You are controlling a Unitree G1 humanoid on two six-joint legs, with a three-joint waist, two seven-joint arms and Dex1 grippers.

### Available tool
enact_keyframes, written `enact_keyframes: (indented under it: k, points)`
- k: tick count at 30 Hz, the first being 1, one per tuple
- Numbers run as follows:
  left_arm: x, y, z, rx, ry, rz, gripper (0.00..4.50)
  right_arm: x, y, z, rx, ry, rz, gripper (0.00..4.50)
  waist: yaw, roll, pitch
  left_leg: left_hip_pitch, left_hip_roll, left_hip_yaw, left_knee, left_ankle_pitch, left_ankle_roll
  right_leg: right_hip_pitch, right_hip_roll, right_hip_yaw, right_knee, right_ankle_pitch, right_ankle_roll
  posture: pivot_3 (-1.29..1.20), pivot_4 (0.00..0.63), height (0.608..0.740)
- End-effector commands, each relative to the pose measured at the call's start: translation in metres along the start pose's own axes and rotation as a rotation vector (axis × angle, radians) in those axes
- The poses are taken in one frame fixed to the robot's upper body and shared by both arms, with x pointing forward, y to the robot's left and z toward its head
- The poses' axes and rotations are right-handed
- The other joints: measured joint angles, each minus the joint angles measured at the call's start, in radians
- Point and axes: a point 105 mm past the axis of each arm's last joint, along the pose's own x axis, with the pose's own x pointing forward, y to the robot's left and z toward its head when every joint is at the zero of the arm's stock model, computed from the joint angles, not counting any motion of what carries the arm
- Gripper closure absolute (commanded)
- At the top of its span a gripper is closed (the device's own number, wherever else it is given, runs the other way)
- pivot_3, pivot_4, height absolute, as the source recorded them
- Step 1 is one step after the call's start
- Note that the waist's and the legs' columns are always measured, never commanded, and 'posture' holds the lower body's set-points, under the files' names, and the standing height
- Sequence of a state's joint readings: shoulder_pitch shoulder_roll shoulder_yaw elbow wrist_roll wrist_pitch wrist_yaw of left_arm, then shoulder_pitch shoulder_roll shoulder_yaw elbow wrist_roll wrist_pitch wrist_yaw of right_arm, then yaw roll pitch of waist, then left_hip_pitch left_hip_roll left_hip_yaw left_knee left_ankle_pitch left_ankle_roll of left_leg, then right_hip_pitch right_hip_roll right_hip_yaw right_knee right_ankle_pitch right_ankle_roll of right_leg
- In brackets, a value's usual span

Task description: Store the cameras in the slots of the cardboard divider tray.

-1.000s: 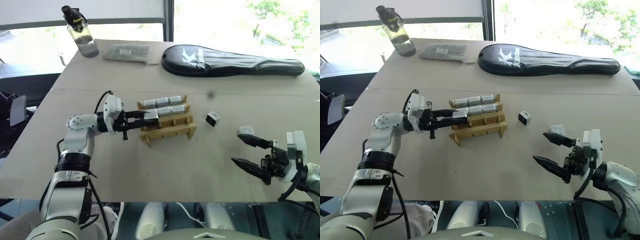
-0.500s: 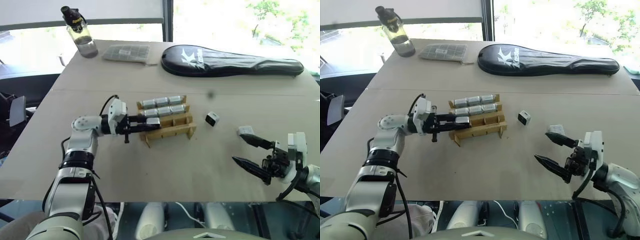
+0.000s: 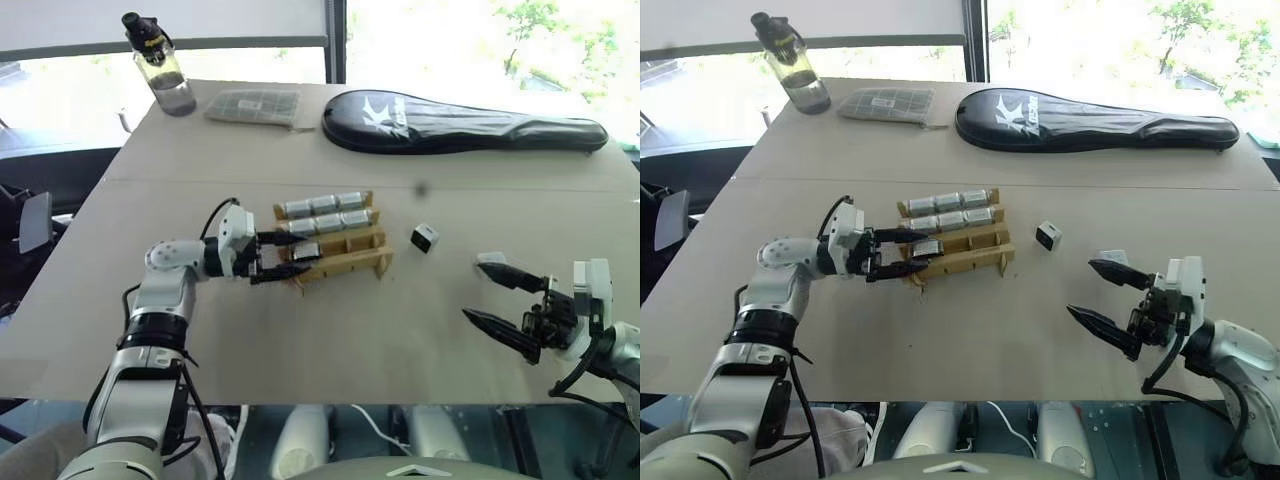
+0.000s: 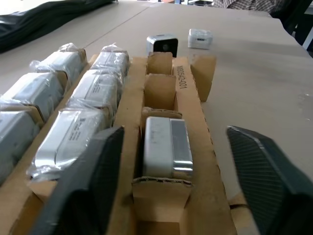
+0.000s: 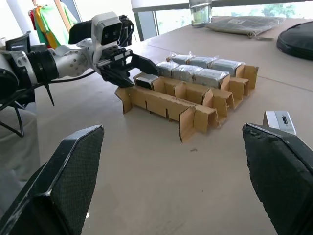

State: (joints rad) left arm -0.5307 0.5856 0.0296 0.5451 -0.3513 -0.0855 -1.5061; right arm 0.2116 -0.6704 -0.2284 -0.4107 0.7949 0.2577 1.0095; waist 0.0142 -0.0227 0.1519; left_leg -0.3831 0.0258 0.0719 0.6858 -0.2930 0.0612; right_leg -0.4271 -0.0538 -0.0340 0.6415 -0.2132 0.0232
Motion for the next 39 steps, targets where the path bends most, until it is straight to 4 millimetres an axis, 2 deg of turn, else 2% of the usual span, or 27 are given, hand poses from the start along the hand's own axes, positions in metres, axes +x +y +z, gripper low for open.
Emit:
enact_keyframes:
  k: [1, 6, 8, 13, 15, 19, 23, 29, 32, 39]
  points:
    - [-0.005, -0.003, 0.015, 0.036, -0.013, -0.011, 0.62, -0.004, -0.006, 0.007, -0.037, -0.005, -0.038, 0.00, 0.000, 0.000, 0.000, 0.000, 0.000, 0.000, 0.000, 0.000, 0.000, 0.000, 0.000, 0.000, 0.000, 0.000, 0.000, 0.00, 0.150, 0.740]
    - [-0.014, -0.005, 0.047, 0.123, -0.059, 0.026, 0.62, -0.006, -0.037, 0.002, -0.110, 0.041, -0.282, 0.00, 0.000, 0.000, 0.000, 0.000, 0.000, 0.000, 0.000, 0.000, 0.000, 0.000, 0.000, 0.000, 0.000, 0.000, 0.000, 0.00, 0.150, 0.740]
    - [-0.019, -0.012, 0.061, 0.143, -0.057, 0.020, 0.62, -0.007, -0.054, -0.009, -0.116, 0.094, -0.429, 0.00, -0.001, 0.000, 0.000, 0.000, 0.001, 0.000, 0.000, 0.000, 0.000, 0.000, 0.000, 0.001, 0.000, 0.000, 0.000, 0.00, 0.150, 0.740]
    - [-0.037, -0.032, 0.076, 0.149, 0.035, -0.007, 0.62, -0.007, -0.075, -0.029, -0.074, 0.126, -0.701, 0.00, -0.003, 0.002, 0.000, 0.000, 0.001, 0.000, -0.002, 0.003, -0.005, -0.001, 0.000, 0.004, 0.001, 0.000, 0.000, 0.00, 0.150, 0.740]
    - [-0.042, -0.037, 0.080, 0.134, 0.047, -0.009, 0.62, -0.007, -0.079, -0.032, -0.056, 0.098, -0.809, 0.00, -0.003, 0.003, 0.000, 0.000, 0.002, 0.000, -0.002, 0.003, -0.005, -0.002, 0.000, 0.004, 0.001, 0.000, -0.001, 0.00, 0.150, 0.740]
    - [-0.049, -0.049, 0.086, 0.105, 0.075, -0.013, 0.62, -0.001, -0.074, -0.044, -0.052, 0.103, -0.905, 0.00, -0.001, 0.004, 0.000, 0.000, 0.001, 0.001, -0.002, 0.003, -0.005, -0.003, 0.000, 0.004, 0.001, -0.001, -0.001, 0.00, 0.150, 0.740]
    - [-0.051, -0.053, 0.090, 0.097, 0.081, -0.012, 0.62, 0.001, -0.076, -0.052, -0.077, 0.146, -0.931, 0.00, -0.002, 0.004, 0.000, 0.000, 0.000, 0.003, -0.002, 0.003, -0.005, -0.003, -0.001, 0.004, 0.001, -0.003, -0.004, 0.00, 0.150, 0.740]
    - [-0.052, -0.053, 0.087, 0.098, 0.099, -0.013, 0.62, 0.000, -0.081, -0.048, -0.100, 0.132, -0.968, 0.00, -0.004, 0.004, 0.000, 0.000, 0.001, 0.003, -0.002, 0.003, -0.005, -0.003, 0.001, 0.003, 0.001, -0.003, -0.004, 0.00, 0.150, 0.740]
    - [-0.053, -0.055, 0.088, 0.094, 0.094, -0.030, 0.58, 0.000, -0.080, -0.046, -0.113, 0.126, -0.964, 0.85, -0.004, 0.004, 0.000, 0.000, 0.001, 0.003, -0.002, 0.003, -0.005, -0.003, 0.001, 0.003, 0.001, -0.003, -0.004, 0.00, 0.150, 0.740]
    - [-0.056, -0.053, 0.089, 0.106, 0.100, -0.034, 0.58, -0.002, -0.077, -0.050, -0.092, 0.135, -0.960, 4.05, -0.003, 0.002, -0.001, 0.000, 0.001, 0.003, -0.002, 0.003, -0.005, -0.002, 0.000, 0.003, 0.001, -0.003, -0.004, 0.00, 0.150, 0.740]
